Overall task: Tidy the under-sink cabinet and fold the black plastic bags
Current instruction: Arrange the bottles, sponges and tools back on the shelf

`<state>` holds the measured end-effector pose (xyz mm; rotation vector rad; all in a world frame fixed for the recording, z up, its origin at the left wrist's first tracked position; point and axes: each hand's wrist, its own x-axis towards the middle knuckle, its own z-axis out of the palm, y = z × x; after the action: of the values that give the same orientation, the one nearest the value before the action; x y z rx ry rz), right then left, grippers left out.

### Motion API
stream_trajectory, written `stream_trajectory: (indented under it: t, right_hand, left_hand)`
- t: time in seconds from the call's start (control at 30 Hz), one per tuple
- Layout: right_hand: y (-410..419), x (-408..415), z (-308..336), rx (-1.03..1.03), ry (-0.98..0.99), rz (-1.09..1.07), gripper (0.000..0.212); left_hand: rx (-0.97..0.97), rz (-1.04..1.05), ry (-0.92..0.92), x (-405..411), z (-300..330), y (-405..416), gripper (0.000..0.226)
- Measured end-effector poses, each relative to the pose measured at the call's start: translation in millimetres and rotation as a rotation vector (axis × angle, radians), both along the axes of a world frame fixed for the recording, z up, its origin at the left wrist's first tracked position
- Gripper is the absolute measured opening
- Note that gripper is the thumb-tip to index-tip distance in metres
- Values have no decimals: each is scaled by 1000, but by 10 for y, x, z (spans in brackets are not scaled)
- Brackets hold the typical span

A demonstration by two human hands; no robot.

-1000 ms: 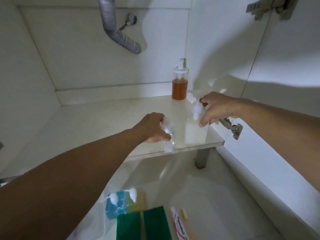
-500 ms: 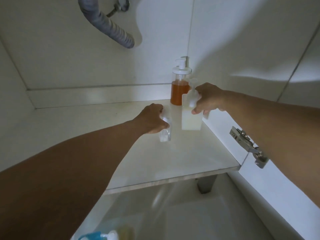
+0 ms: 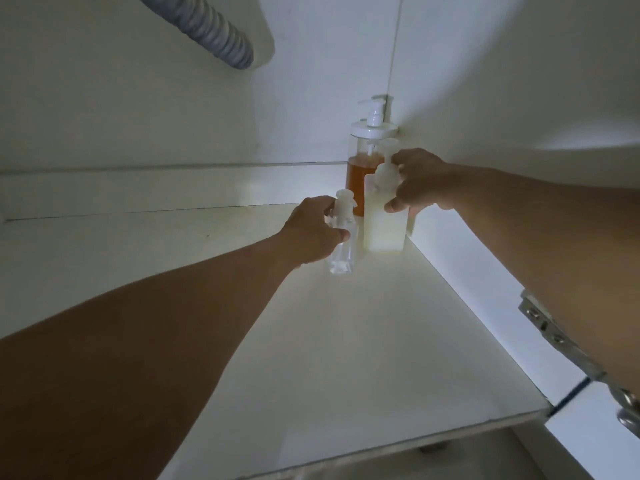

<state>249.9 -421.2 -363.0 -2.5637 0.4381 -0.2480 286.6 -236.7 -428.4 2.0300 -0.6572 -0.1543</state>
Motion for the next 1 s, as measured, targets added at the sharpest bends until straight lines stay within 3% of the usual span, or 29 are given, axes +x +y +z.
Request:
stream_trajectory:
  t: [0.27, 0.4, 0.63, 0.83, 1.0]
  right_hand:
    - [-122, 195, -108, -65, -94, -44, 66]
    - [-146, 271, -171, -242, -119, -62, 48]
    - [-183, 394, -351, -415, -221, -169, 44]
    - [-152, 409, -281, -619, -218, -203, 26]
    - [-106, 281, -350, -792, -253, -176, 29]
  left_hand:
    - [-54, -3, 47, 167, -129, -223, 55]
    - [-77, -3, 53, 200, -153, -326, 62]
    - [-104, 18, 38, 218, -163, -485, 60]
    - [-120, 16, 37, 229, -177, -523, 59]
    - [-145, 33, 54, 219, -191, -561, 60]
